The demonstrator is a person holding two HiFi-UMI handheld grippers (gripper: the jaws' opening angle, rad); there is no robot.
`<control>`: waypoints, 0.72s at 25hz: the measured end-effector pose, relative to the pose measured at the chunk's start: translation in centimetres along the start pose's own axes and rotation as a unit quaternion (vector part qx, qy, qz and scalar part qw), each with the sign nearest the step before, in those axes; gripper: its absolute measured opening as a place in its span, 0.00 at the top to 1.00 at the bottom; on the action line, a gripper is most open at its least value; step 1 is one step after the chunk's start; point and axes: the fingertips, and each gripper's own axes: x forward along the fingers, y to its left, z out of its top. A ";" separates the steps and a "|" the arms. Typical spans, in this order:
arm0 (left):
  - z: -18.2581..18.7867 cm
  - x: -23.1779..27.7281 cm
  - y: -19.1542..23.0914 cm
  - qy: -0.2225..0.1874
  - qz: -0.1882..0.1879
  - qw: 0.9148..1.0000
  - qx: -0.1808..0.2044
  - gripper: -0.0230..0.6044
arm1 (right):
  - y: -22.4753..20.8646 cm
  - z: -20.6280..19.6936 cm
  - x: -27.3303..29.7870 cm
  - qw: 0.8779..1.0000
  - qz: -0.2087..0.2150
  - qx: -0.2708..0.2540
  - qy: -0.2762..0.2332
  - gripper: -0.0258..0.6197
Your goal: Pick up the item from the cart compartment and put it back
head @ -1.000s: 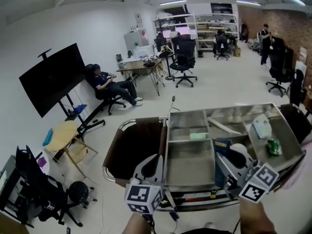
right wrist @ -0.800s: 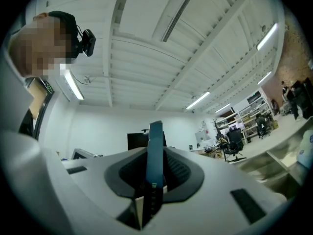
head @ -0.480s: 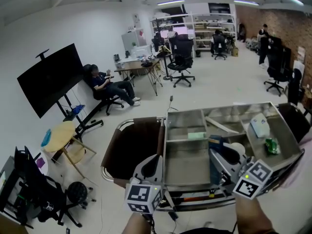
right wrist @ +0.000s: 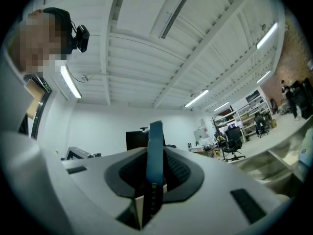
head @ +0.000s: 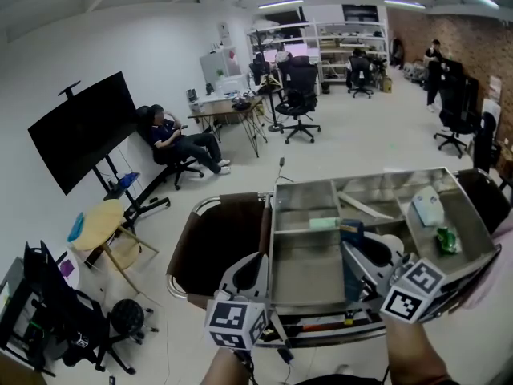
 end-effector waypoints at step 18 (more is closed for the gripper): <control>0.0 0.0 0.2 -0.002 0.004 1.000 0.002 0.96 | -0.1 -0.5 5.6 0.994 0.021 -0.088 0.069 0.82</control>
